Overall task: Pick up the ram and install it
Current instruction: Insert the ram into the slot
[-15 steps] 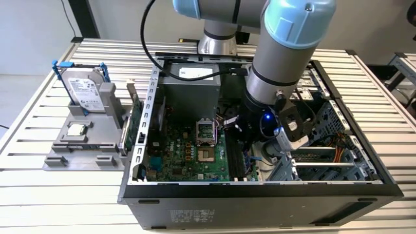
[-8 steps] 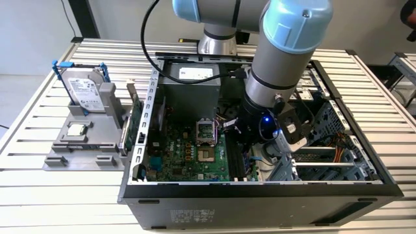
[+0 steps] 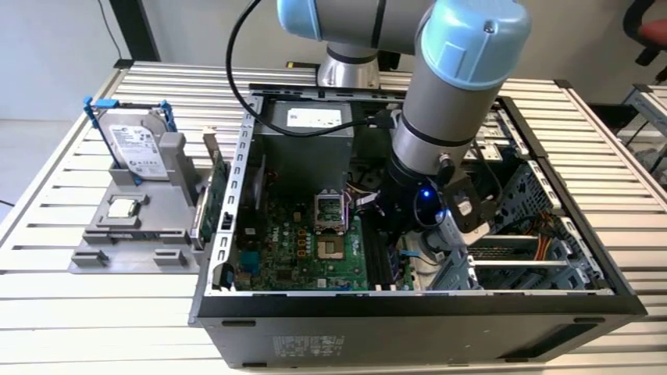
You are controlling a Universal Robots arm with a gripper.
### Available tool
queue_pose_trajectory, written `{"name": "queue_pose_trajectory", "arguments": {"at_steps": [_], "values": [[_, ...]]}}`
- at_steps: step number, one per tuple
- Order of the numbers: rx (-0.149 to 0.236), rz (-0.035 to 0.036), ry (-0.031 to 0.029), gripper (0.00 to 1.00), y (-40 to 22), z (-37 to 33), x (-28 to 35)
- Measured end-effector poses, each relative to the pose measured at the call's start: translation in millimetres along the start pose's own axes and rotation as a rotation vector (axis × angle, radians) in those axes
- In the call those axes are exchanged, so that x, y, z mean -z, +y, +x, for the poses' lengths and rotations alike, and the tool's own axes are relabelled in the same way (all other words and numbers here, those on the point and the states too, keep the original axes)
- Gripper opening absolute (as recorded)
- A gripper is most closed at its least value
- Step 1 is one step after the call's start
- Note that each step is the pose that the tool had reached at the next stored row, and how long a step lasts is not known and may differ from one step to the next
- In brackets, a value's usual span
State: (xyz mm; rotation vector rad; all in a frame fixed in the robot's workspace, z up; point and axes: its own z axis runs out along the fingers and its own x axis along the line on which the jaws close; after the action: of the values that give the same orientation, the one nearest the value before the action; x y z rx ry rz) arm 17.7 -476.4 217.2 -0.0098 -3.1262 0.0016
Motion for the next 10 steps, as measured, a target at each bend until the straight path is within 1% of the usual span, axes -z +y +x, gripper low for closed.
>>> {"name": "queue_pose_trajectory", "arguments": {"at_steps": [3, 10], "values": [[0.0, 0.0056, 0.0007, 0.0, 0.4, 0.0, -1.0], [0.0, 0.0062, 0.0006, 0.0, 1.0, 0.0, -1.6]]}}
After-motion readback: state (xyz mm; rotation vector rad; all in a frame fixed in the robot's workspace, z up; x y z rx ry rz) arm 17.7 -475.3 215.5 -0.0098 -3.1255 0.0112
